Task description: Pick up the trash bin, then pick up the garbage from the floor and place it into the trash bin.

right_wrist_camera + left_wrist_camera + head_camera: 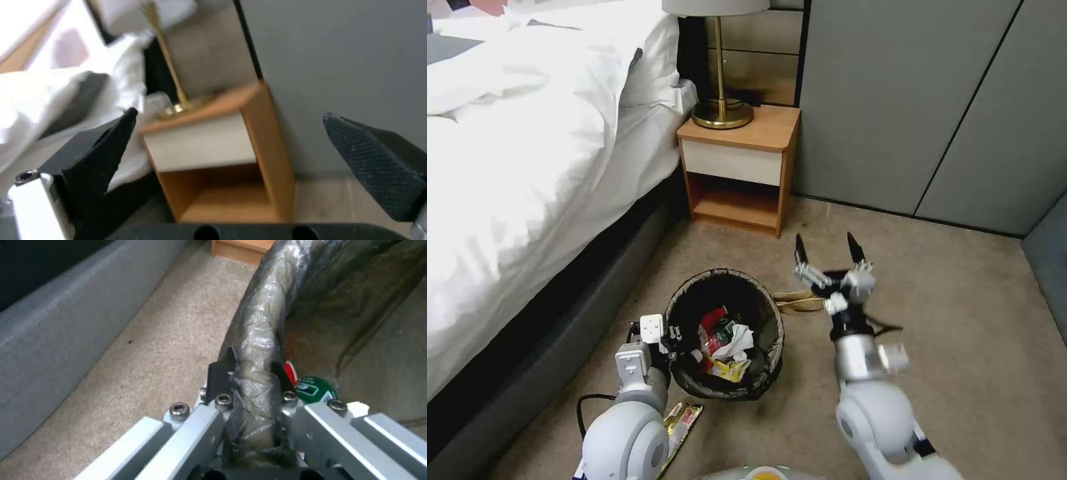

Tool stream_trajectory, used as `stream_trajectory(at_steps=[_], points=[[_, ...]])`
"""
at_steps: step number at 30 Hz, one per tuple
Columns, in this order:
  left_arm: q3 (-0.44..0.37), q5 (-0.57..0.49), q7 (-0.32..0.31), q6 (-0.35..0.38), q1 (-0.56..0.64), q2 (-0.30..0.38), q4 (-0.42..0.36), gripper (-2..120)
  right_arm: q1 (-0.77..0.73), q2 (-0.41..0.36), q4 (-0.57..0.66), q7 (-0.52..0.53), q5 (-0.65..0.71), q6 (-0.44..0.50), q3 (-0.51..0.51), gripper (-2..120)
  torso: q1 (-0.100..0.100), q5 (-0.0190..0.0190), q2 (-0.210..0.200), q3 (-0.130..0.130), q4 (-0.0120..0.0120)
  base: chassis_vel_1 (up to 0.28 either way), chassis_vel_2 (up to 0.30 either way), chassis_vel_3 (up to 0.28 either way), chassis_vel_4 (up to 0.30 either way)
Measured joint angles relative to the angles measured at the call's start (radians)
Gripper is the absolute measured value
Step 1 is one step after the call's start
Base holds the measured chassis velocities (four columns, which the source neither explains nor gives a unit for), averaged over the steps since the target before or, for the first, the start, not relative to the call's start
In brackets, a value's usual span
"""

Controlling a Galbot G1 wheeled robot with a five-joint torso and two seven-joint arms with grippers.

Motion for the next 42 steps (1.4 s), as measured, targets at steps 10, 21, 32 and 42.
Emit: stream_trajectory(at_steps=[10, 21, 32, 42], points=[[0.005, 0.021, 0.0, 0.0, 0.004, -0.021, 0.014, 0, 0.258, -0.026, -0.2, 0.198, 0.227, -0.246, -0.114, 100, 0.0, 0.0004, 0.0, 0.0, 0.0003, 0.0, 0.0, 0.0, 0.0], [0.001, 0.019, 0.001, -0.001, -0.005, -0.017, 0.023, 0, 0.424, -0.279, -0.534, -0.384, -0.302, -0.115, -0.149, 100, 0.0, 0.0003, 0.0, 0.0, -0.0005, 0.0, 0.0, 0.0, 0.0], [0.01, 0.015, 0.001, -0.001, -0.013, -0.015, 0.032, 0, 0.617, -0.373, -0.78, -0.726, -0.462, 0.078, -0.276, 100, 0.0, 0.0003, 0.0, 0.0, 0.0003, 0.0, 0.0, 0.0, 0.0], [0.004, 0.013, 0.001, -0.001, -0.009, -0.011, 0.028, 0, 0.673, -0.353, -0.943, -0.936, -0.554, 0.212, -0.337, 100, 0.0, 0.0001, 0.0, 0.0, 0.0002, 0.0, 0.0, 0.0, 0.0]])
